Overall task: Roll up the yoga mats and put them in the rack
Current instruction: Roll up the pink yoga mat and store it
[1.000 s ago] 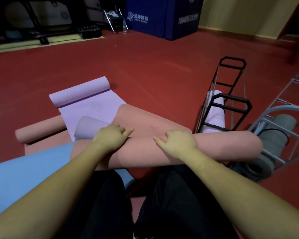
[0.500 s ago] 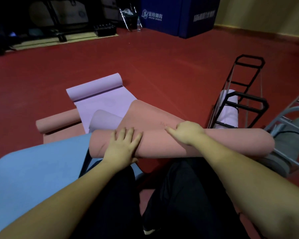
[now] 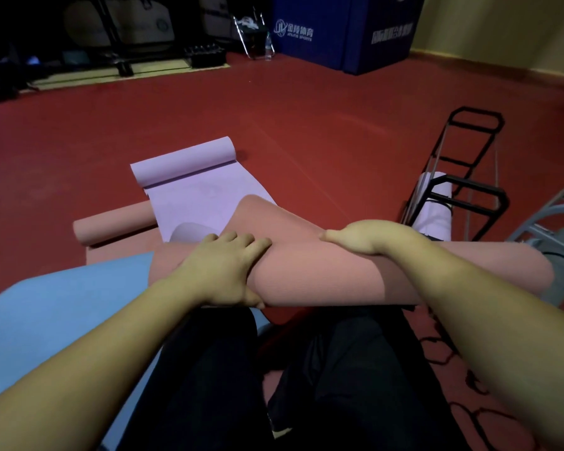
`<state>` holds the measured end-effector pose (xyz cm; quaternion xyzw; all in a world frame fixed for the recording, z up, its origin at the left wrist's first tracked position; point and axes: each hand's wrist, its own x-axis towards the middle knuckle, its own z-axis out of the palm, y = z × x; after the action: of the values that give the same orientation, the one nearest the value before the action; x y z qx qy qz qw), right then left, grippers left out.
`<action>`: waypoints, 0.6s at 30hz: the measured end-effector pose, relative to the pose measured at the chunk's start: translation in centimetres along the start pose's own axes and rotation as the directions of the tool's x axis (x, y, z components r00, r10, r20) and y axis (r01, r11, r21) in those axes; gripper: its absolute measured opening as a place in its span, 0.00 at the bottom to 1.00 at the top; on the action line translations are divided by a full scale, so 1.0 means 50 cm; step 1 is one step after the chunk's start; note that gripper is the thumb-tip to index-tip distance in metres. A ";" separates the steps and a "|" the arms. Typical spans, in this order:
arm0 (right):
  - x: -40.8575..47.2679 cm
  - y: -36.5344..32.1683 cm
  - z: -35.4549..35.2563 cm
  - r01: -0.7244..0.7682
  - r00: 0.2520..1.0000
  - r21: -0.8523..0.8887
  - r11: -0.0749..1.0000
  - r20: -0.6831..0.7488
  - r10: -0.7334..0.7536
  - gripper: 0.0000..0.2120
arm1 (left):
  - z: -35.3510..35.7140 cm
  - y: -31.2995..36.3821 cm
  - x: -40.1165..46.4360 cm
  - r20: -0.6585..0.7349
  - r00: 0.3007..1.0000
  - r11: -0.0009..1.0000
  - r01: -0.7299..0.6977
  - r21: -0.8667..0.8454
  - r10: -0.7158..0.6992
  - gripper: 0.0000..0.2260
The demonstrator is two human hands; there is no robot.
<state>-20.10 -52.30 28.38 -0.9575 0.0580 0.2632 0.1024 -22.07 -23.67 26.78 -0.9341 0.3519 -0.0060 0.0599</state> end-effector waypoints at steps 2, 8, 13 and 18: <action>0.010 0.001 0.009 -0.002 0.998 0.009 1.000 0.055 0.002 0.37 | 0.000 -0.002 -0.001 0.062 0.998 0.998 -0.001 -0.056 0.005 0.48; 0.032 0.009 0.040 -0.003 1.000 0.051 0.999 0.007 0.003 0.39 | 0.009 -0.012 0.038 0.265 0.964 0.984 0.057 -0.167 -0.011 0.50; 0.051 0.021 0.060 0.079 0.918 -0.021 0.997 -0.388 -0.081 0.27 | -0.003 -0.036 0.079 0.413 0.911 0.920 0.155 -0.360 0.008 0.51; 0.037 0.014 0.078 0.082 0.863 -0.091 0.992 -0.492 -0.116 0.26 | 0.000 -0.063 0.113 0.531 0.848 0.827 0.302 -0.474 -0.005 0.50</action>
<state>-20.56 -52.18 24.04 -0.9976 0.0243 0.0044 0.0652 -15.76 -25.07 26.97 -0.9062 0.2313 0.3343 -0.1161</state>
